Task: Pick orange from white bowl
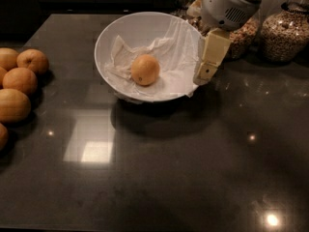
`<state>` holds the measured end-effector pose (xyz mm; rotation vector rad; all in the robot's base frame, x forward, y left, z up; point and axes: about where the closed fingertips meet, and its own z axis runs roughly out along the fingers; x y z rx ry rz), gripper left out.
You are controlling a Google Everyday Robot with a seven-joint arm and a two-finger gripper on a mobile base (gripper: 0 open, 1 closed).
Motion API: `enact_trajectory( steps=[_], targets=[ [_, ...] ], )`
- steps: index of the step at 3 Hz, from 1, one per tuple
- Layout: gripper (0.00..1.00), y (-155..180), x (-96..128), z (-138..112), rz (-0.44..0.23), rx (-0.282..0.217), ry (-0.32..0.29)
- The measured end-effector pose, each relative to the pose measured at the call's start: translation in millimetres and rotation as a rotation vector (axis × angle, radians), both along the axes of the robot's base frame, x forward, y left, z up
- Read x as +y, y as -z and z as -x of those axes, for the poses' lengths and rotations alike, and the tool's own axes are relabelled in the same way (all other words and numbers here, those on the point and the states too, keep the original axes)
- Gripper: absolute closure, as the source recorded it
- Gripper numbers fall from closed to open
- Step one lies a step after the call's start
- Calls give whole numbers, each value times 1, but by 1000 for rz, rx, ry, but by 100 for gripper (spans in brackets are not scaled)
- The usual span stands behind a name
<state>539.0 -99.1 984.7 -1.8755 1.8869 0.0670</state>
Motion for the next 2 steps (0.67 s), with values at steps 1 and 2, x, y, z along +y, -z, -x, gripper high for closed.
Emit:
enact_trajectory(
  steps=[1, 2],
  targets=[
    [0, 3, 5, -3, -35, 13, -6],
    [0, 14, 24, -19, -105, 22, 13]
  ],
)
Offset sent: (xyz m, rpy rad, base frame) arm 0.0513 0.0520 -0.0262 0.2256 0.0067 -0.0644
